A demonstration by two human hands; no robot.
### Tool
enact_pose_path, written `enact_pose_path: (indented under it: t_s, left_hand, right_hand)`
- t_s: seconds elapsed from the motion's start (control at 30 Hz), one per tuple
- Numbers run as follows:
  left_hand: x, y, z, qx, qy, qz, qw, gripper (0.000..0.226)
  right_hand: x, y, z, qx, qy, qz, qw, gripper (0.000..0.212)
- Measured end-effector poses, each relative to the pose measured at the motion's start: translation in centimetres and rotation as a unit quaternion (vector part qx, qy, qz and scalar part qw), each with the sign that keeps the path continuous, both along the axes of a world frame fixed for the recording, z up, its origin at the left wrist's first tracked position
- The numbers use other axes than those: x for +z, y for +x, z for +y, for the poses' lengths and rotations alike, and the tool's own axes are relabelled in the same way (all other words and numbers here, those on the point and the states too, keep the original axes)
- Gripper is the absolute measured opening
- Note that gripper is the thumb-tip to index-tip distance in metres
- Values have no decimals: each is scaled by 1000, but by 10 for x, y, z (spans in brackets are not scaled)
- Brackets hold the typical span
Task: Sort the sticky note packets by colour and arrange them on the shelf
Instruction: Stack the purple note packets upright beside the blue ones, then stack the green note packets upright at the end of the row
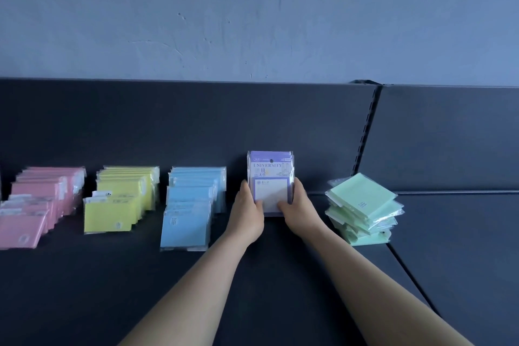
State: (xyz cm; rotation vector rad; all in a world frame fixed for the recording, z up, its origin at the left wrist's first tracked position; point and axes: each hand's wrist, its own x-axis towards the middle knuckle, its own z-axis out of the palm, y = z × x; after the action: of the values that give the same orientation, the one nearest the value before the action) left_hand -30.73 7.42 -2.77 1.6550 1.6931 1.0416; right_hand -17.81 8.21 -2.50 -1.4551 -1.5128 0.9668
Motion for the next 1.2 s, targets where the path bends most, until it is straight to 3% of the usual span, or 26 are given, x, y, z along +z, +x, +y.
enact_pose_path:
  t_s: [0.23,0.43,0.6,0.73,0.93,1.1,1.2]
  left_hand:
    - [-5,-7,-6,-5,5,0,1000,23]
    - [-3,-5,-15,-38,-14,33,999,49]
    - [8,-7,-25,-38,-47,42,997,56]
    - [20,-8,-37,-31,-32,37,998,37]
    - [34,-6,-59,-33,96,1,995,42]
    - [50,23,-76,-40,93,-34,994,47]
    - [56,51,-74,-58,67,-32,996,47]
  right_hand:
    - [-1,5,-10,8,5,-5,1000,38]
    - [3,4,-21,18,9,-72,997,35]
    - [9,1,-29,-13,5,-115,993,15]
    - [20,0,-49,-9,27,-145,989,18]
    - [45,19,-90,-31,136,-230,963,55]
    - [54,66,-106,-136,233,-191,944,40]
    - [57,105,-101,-189,206,-221,934,40]
